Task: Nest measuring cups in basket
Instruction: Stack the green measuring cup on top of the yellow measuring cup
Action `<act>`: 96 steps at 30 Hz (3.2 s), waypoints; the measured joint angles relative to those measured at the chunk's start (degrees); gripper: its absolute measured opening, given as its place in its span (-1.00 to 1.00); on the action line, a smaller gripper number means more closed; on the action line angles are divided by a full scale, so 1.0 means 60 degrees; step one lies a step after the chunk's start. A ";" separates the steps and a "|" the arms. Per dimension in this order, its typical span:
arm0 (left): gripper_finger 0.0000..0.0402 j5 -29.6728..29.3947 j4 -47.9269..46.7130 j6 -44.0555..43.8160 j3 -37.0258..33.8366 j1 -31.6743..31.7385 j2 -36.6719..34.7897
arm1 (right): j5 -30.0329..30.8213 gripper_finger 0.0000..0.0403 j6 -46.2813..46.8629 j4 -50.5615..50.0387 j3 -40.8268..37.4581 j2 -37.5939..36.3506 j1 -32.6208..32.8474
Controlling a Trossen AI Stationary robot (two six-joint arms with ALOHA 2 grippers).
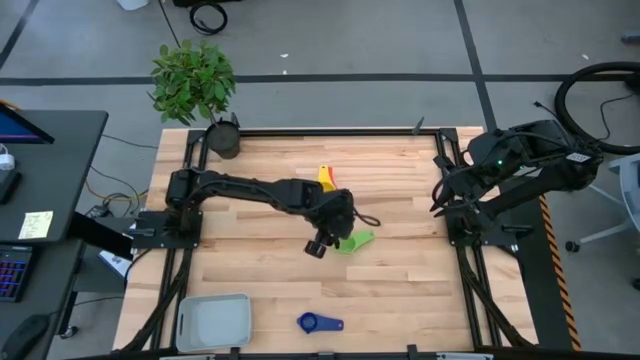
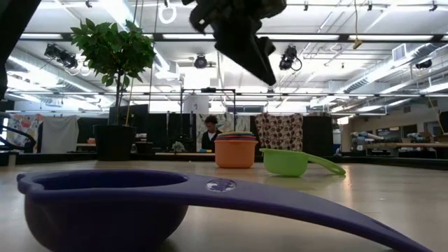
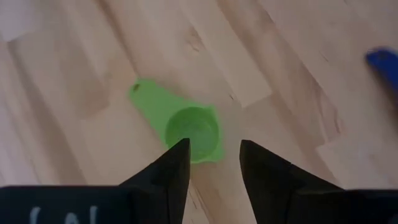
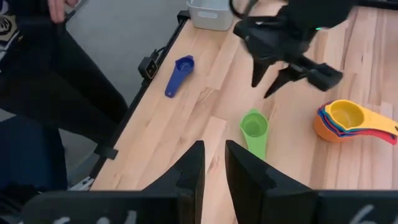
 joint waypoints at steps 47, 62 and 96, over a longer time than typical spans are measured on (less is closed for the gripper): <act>-0.28 -0.0139 0.1226 0.0368 -0.0001 -0.0174 0.2175 | -0.0007 -0.66 0.0178 0.0069 -0.0004 -0.0249 -0.0007; -0.30 -0.0112 0.1259 0.0289 -0.0003 -0.0179 0.2514 | -0.0006 -0.66 0.0178 0.0071 -0.0004 -0.0249 -0.0009; -0.91 -0.4413 -0.3267 -0.6992 0.5652 0.0683 0.2409 | 0.0071 -0.66 0.0073 0.0072 -0.0004 -0.0245 -0.0009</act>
